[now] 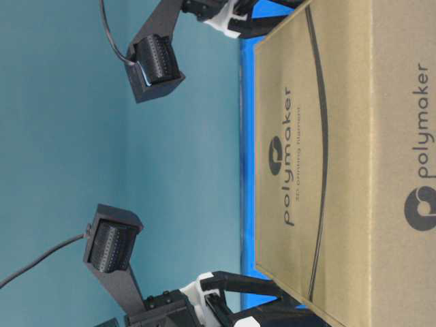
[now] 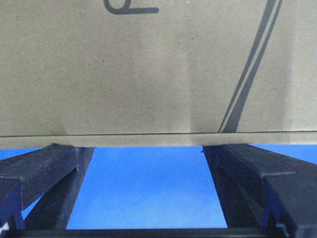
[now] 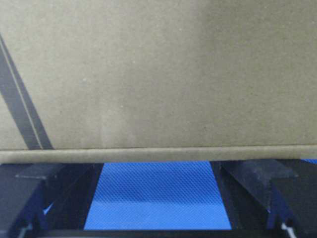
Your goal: Lift up the cardboard box by clamping it between your arms.
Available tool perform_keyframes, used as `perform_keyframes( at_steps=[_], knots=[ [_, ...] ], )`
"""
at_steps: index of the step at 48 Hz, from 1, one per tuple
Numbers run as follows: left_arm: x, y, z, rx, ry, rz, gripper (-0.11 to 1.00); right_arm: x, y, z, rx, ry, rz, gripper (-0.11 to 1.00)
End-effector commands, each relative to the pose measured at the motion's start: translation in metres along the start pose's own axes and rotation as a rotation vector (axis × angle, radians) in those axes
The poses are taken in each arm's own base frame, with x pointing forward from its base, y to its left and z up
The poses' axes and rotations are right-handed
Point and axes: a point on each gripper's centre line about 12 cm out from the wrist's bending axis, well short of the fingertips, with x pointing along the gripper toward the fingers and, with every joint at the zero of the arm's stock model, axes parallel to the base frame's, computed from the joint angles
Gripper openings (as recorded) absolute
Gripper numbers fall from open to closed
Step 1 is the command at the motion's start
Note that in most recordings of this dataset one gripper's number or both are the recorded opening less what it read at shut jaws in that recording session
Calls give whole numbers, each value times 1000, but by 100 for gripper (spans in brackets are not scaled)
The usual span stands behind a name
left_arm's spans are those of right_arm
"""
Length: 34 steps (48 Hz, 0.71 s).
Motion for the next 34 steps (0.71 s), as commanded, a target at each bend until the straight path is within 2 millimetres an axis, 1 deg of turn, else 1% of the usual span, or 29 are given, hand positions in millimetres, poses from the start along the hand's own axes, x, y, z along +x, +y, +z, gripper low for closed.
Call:
perform_keyframes(
  at_steps=[1,6,12,15,23,34],
  knots=[
    [4,10,16,16,-79,23,89,-11,-14,25,17,-89,-24,99],
    [3,9,13,8,-73,21,89,-15,-14,28,20,-102,-25,99],
    [-3,6,13,7,-87,19,89,-22,-13,30,23,-120,-23,99],
    [-8,4,14,7,-100,17,89,-29,-14,31,28,-138,-25,99],
    [-29,-3,15,21,-150,15,89,-47,-12,26,44,-181,-22,99],
    [-61,-7,6,-20,-223,14,89,-60,-5,14,66,-209,-6,99]
  ],
)
